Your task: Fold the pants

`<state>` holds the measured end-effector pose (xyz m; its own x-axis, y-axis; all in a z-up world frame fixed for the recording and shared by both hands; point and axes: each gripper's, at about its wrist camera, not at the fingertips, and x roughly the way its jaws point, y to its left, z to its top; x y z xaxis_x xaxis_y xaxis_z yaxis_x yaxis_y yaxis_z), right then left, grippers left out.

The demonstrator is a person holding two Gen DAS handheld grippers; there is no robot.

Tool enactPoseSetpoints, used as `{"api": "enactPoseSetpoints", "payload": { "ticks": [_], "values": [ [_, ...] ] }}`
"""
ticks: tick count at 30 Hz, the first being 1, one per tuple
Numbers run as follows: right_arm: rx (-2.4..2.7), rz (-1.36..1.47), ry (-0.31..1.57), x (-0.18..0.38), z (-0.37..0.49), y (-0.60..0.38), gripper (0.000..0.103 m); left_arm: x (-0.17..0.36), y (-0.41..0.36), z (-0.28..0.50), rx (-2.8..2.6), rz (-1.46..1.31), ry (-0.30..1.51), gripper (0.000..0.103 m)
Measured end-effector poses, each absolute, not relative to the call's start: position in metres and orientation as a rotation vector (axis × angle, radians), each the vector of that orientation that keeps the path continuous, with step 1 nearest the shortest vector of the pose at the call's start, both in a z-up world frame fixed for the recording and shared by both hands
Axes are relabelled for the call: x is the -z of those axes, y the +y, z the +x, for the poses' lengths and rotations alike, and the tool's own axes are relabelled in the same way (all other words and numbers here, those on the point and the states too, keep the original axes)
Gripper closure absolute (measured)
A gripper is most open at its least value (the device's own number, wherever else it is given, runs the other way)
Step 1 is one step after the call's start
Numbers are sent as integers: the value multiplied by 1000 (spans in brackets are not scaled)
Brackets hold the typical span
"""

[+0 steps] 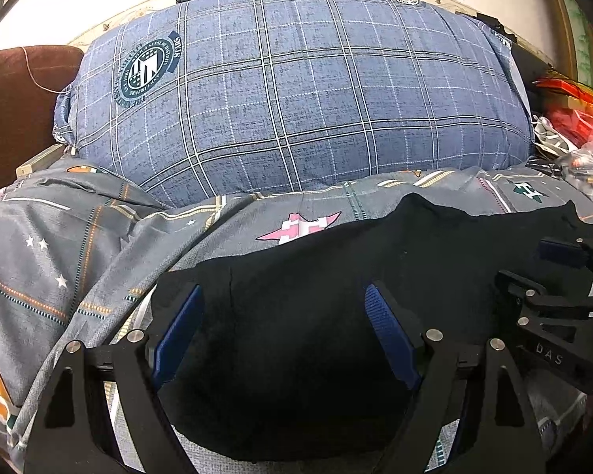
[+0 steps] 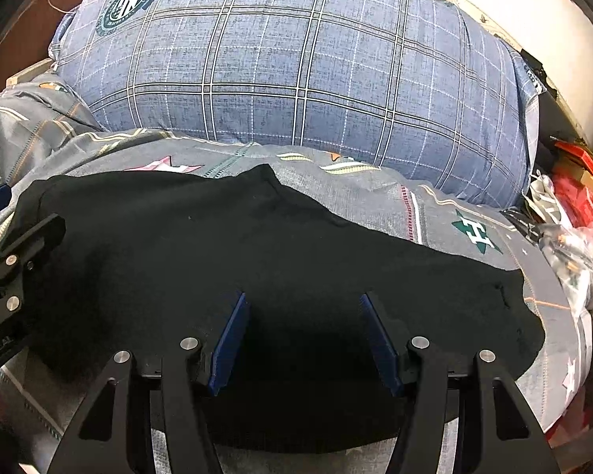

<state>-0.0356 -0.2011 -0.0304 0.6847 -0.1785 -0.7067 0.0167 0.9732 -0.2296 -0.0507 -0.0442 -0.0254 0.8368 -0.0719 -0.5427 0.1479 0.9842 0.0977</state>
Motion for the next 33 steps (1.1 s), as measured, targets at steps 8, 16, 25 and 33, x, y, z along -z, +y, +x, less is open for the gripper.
{"api": "enactPoseSetpoints", "payload": {
  "ticks": [8, 16, 25, 33],
  "values": [
    [121, -197, 811, 31, -32, -208, 43, 30, -45, -50, 128, 132, 595, 19],
    [98, -145, 812, 29, -32, -215, 43, 30, -46, -50, 143, 123, 605, 19],
    [48, -176, 782, 27, -36, -199, 43, 33, -44, -49, 141, 107, 625, 19],
    [51, -162, 822, 33, -31, -202, 43, 35, -43, -48, 141, 103, 635, 19]
  ]
}}
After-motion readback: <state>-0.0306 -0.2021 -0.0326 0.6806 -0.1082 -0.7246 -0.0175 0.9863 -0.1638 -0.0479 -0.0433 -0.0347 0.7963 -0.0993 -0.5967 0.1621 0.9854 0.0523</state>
